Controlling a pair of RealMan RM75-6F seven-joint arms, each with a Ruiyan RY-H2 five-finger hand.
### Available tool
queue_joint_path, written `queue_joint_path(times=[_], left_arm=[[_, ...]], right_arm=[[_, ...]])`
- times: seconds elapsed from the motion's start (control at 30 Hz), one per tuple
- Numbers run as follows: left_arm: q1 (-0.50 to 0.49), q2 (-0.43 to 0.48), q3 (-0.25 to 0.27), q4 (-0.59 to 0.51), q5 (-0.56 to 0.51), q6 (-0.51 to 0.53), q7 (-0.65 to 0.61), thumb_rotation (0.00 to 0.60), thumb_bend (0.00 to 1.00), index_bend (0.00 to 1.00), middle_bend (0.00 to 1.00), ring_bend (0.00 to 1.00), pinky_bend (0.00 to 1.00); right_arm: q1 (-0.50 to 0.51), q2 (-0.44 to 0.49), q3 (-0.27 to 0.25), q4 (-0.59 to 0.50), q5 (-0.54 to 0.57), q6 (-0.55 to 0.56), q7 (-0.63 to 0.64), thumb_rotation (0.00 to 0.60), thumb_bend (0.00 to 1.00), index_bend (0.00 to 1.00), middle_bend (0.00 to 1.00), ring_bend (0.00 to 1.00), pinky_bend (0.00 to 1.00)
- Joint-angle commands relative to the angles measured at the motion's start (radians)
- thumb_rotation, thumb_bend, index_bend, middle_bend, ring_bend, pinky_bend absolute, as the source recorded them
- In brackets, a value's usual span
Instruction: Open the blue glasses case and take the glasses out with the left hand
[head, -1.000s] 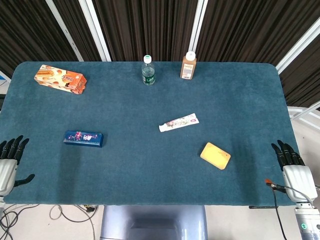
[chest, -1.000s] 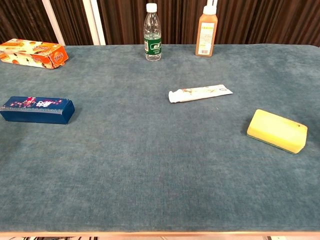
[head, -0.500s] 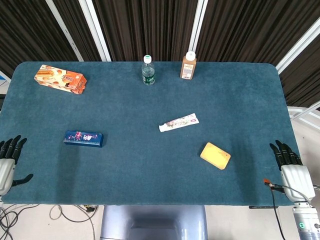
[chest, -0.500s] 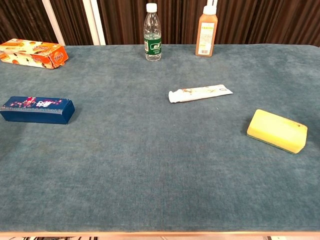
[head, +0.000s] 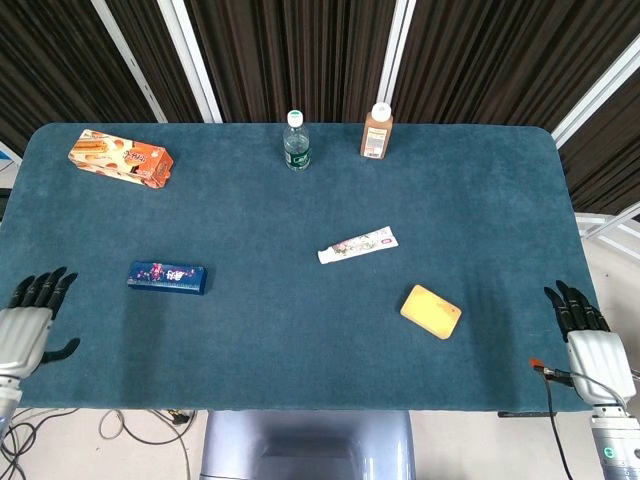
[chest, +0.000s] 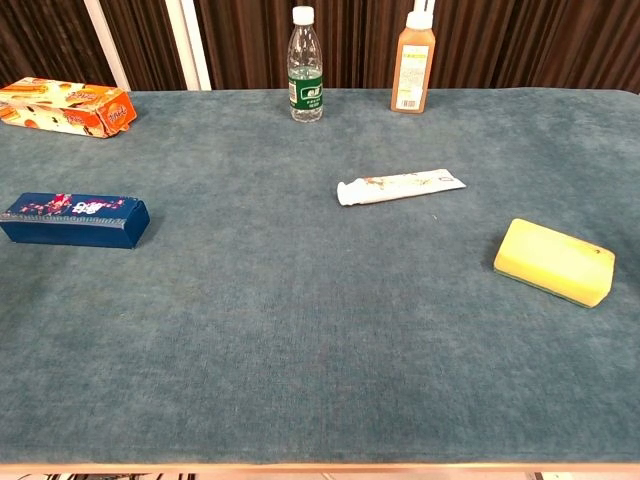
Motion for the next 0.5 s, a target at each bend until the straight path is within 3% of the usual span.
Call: queue_joint_path(times=[0.03,0.5], left_arm=[[-0.087,0.02,-0.033,-0.018,-0.043,-0.121,0.035,0.6,0.31,0.0,0.0,0.0,0.0],[-0.337,-0.044,-0.096,0.118,-0.226,-0.454,0.143,0.6,0.46,0.0,0.0,0.0,0.02]], right_arm=[[0.001,0.0,-0.001,0.001,-0.001,-0.002,0.001,0.6,0.13,0.0,0.0,0.0,0.19],[0.001,0.006,0.0,-0.003,0.008,-0.009,0.016,0.6,0.13,0.0,0.0,0.0,0.19]])
